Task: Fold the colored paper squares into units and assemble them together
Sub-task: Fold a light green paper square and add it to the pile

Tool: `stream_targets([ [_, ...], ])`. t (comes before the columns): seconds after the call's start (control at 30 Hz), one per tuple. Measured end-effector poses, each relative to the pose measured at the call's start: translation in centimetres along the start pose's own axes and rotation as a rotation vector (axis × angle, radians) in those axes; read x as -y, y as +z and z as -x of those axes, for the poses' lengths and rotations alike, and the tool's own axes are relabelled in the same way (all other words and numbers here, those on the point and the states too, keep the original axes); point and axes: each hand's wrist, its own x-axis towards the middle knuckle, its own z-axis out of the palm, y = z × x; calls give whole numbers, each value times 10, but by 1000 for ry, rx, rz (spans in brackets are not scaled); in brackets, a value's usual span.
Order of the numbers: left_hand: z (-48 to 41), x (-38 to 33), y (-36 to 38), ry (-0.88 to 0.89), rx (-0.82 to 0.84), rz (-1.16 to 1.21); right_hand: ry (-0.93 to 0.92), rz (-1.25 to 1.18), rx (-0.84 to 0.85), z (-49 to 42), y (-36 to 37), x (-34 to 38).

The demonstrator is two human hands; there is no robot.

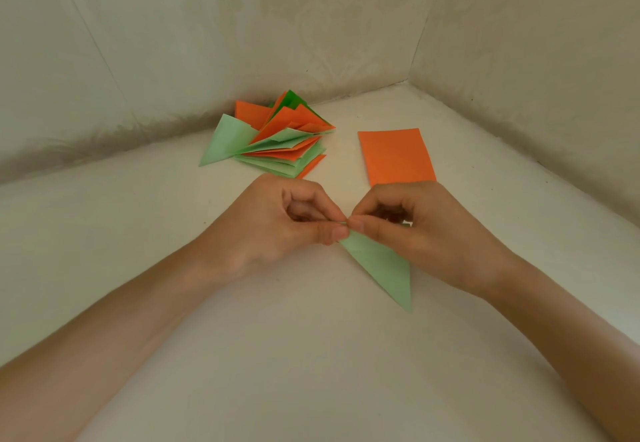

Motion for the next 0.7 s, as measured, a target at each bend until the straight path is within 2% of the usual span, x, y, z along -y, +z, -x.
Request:
stream_targets([
  [0.13,-3,-1,-1,-42,-24,-13,-30,126,-33,0,1,-1],
  [0.3,-2,-2,-14,-82,-12,-8,86,-51,-73,-3,-14,-3],
  [0.57,-3,-3,-19,-76,-10,-8,110,-234,-52,-4,-16,-5],
  [0.7,-4,-3,-21,-52,-53,23,109,-216,-106,-5,-12,-5],
])
